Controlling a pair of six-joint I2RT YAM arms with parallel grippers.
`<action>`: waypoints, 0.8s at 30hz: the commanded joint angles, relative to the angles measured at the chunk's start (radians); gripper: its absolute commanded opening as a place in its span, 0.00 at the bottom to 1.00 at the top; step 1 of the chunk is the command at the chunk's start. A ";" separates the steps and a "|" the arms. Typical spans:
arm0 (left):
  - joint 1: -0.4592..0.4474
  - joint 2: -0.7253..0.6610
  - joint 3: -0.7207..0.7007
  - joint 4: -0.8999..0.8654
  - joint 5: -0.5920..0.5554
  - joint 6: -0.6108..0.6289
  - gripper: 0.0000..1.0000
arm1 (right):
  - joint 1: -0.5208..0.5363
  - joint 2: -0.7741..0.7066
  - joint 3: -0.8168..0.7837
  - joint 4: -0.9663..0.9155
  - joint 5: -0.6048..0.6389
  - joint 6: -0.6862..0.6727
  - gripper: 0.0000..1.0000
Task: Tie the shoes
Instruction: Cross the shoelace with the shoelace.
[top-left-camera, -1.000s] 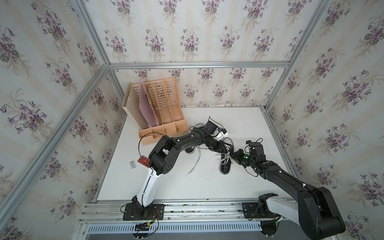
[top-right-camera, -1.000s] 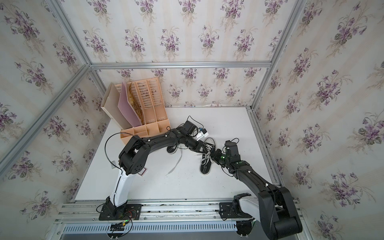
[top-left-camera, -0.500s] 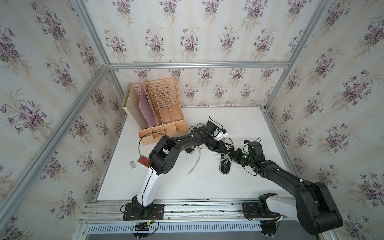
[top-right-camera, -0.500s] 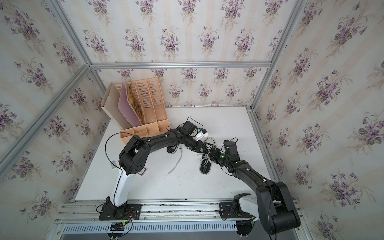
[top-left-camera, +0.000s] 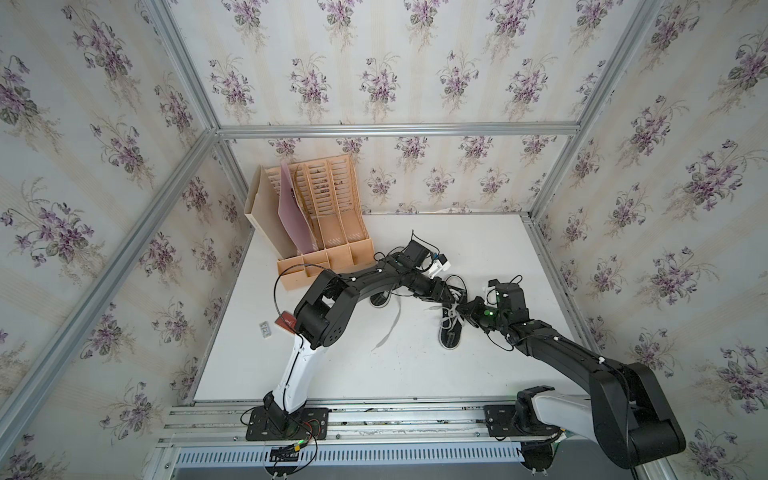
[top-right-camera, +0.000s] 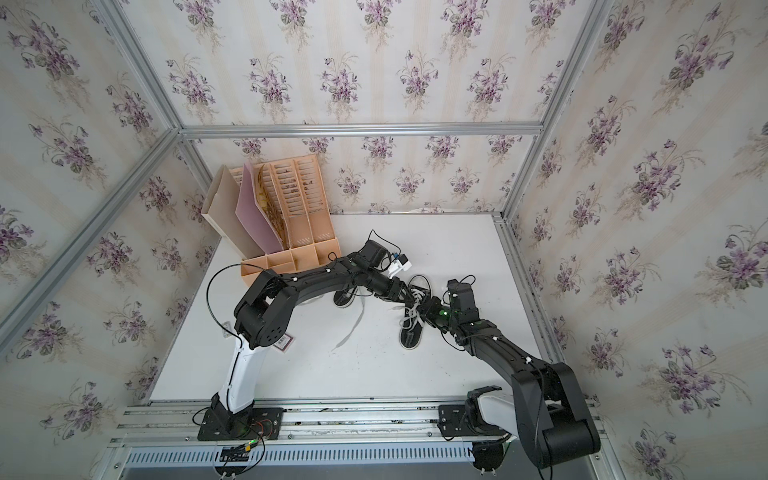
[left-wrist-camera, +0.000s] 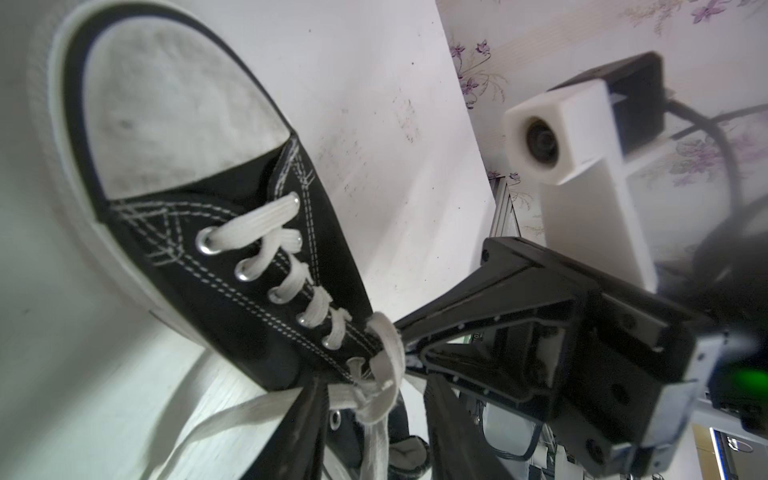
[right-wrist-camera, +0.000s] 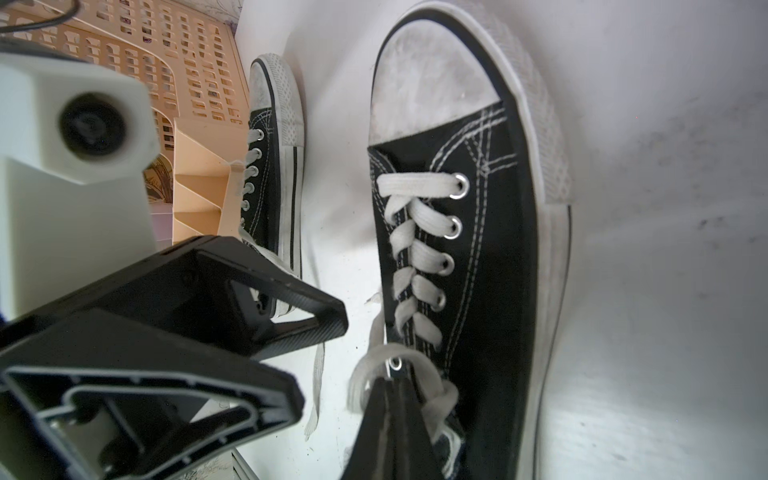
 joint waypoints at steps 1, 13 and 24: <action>0.006 -0.002 -0.003 0.039 0.009 -0.017 0.44 | 0.001 0.002 0.005 -0.001 0.001 -0.008 0.00; 0.011 0.041 -0.007 0.041 0.004 -0.043 0.26 | 0.001 0.001 0.004 -0.001 0.008 -0.008 0.00; 0.004 0.058 0.022 0.024 0.054 -0.021 0.24 | 0.001 0.022 0.009 0.018 0.006 -0.005 0.00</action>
